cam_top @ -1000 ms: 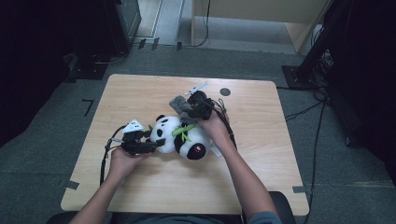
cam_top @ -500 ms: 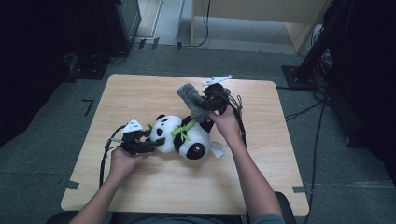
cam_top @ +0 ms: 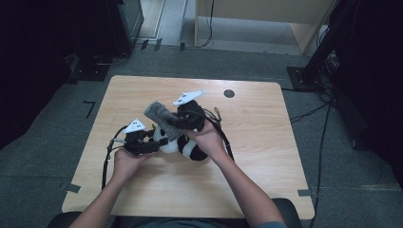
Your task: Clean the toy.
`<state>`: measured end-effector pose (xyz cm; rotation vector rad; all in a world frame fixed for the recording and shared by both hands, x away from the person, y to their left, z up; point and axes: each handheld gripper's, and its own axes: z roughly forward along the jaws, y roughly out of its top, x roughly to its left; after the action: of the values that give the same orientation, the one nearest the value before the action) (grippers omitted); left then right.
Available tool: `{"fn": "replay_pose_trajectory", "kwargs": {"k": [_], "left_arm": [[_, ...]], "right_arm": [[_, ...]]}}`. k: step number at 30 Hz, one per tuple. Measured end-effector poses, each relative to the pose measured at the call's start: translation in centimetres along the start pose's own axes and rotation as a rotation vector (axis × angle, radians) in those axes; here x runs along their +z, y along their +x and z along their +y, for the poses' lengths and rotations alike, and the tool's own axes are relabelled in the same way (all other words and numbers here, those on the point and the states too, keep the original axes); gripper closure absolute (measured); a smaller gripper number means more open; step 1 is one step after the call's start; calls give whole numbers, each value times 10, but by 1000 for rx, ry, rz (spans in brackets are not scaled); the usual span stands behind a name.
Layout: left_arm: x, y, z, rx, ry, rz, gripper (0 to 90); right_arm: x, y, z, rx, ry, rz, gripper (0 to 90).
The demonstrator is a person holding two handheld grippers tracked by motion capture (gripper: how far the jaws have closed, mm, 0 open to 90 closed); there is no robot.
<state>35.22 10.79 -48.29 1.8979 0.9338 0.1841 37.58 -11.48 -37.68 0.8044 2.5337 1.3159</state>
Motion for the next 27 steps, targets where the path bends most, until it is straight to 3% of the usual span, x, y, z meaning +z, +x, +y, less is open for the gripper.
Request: {"fn": "replay_pose_trajectory", "kwargs": {"k": [5,7,11,15,22,25,27], "left_arm": [[2,0,0,13,14,4,323],[2,0,0,14,15,7,299],[4,-2,1,27,18,20,268],[5,-4,2,46,26,29,269],[5,-3,2,60,37,27,279],[5,-3,2,62,41,25,281],[5,-1,2,49,40,13,281]], "right_arm": [[28,1,-14,3,119,17,774],[29,1,-15,5,117,18,776],[28,1,-16,-29,130,-18,774],[25,-5,-17,-18,133,-22,770],[12,-28,-22,40,142,-84,765],[6,-42,-27,86,166,-80,766],[1,-50,-30,79,171,-109,767]]}}
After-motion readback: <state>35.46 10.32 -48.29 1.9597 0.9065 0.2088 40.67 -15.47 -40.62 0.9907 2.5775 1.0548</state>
